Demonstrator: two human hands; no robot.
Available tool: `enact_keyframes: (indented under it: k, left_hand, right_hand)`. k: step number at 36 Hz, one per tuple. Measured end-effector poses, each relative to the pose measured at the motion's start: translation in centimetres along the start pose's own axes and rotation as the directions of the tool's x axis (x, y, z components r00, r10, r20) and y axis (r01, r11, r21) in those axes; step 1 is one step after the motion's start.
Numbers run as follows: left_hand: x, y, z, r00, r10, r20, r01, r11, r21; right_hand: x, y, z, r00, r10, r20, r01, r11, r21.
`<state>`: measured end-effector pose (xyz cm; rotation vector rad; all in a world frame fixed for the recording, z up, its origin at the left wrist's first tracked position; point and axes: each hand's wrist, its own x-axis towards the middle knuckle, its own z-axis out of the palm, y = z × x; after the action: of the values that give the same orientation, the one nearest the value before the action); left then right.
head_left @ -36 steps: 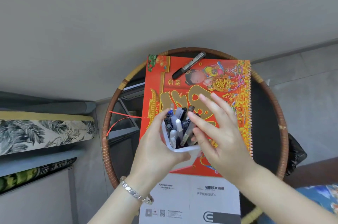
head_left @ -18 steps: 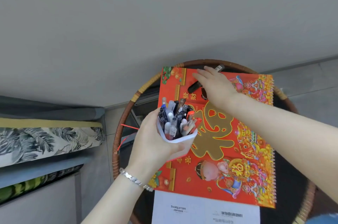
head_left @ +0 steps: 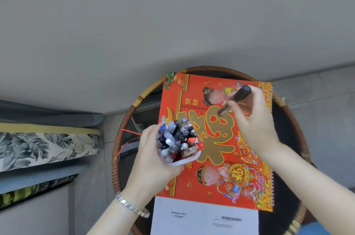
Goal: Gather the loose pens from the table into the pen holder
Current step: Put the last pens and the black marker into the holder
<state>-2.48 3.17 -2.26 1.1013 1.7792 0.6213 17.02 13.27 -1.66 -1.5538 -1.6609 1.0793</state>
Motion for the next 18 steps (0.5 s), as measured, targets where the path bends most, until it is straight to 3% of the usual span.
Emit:
enact_keyframes:
  k: [2,6,13,18]
  left_hand:
    - [-0.5,-0.1,0.4,1.000,0.011,-0.018,-0.012,1.000,-0.011]
    - [-1.9,0.2,1.0,0.999,0.030,-0.032,-0.033,0.995,-0.090]
    - [-4.9,1.5,1.7,0.995,0.095,0.033,-0.093,0.994,-0.058]
    - [-6.0,1.9,2.6,0.995,0.076,0.059,-0.066,0.985,-0.161]
  right_hand:
    - [-3.4,-1.7,-1.7,0.998,-0.013,-0.066,0.025,0.981,0.191]
    - [-9.1,-3.3,-3.1,0.997,0.003,-0.077,0.028,0.918,0.396]
    - [-14.1,-3.9,-2.2,0.974,-0.060,-0.219,0.158,0.871,0.465]
    - [-15.5,-4.3,-1.3,0.957,-0.130,-0.258,0.241,0.851,0.467]
